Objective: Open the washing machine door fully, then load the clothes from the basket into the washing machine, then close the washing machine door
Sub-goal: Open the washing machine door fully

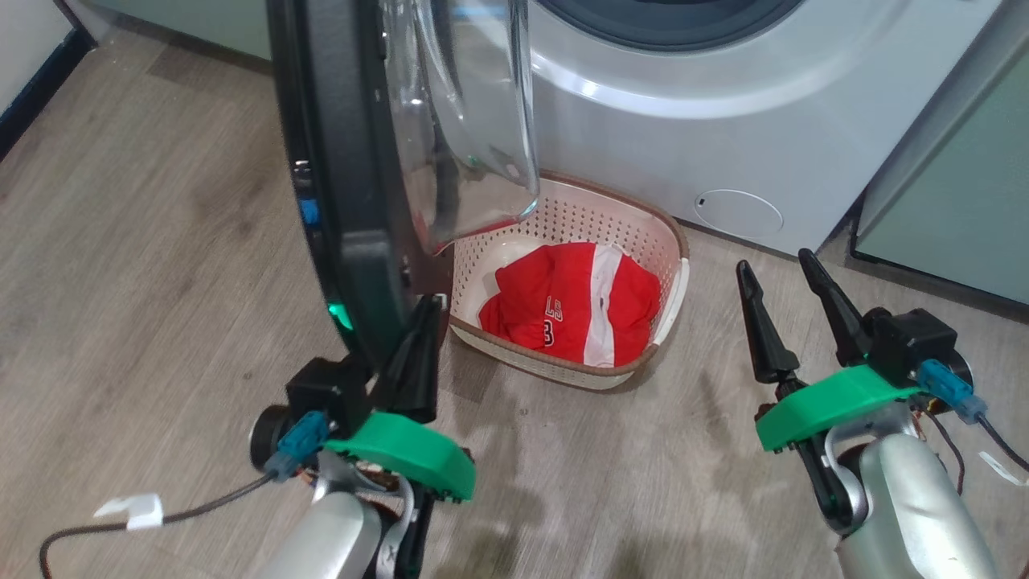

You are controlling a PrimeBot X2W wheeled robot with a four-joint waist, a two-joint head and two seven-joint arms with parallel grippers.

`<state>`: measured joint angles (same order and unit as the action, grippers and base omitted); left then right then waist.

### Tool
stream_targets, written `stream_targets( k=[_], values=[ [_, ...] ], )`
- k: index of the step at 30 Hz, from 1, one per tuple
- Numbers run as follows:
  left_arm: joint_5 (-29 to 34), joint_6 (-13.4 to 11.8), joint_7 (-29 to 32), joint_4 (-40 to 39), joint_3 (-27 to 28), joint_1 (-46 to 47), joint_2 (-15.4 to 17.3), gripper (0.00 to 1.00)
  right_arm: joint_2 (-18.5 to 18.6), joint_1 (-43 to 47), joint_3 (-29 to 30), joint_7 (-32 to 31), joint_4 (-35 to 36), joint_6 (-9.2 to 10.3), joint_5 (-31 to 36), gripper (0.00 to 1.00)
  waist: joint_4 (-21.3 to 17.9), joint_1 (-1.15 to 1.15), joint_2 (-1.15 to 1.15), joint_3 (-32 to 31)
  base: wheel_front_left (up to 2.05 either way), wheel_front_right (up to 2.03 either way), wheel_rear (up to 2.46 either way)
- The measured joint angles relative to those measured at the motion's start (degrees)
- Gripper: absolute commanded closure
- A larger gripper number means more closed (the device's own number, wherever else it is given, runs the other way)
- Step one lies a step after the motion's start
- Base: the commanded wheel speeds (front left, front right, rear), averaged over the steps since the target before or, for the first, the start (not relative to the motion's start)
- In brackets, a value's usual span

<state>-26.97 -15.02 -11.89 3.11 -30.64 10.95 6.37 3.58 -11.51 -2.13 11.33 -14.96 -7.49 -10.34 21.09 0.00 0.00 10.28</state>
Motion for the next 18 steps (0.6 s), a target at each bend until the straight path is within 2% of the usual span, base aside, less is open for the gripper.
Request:
stream_targets(
  k=[10,18],
  values=[
    [-0.96,-2.43,-1.30,0.10,4.15,-1.87,0.56,1.00,0.01,-0.01,0.04,-0.36,0.64,0.00,-0.01,0.00,0.87,0.00,0.00,0.32,0.00,0.00,0.00],
    [-1.88,-4.85,-1.90,0.71,10.46,-2.45,1.23,1.00,0.02,-0.02,0.12,-0.86,1.09,0.00,0.00,0.00,0.43,0.00,0.00,0.83,0.00,0.00,0.00]
  ],
)
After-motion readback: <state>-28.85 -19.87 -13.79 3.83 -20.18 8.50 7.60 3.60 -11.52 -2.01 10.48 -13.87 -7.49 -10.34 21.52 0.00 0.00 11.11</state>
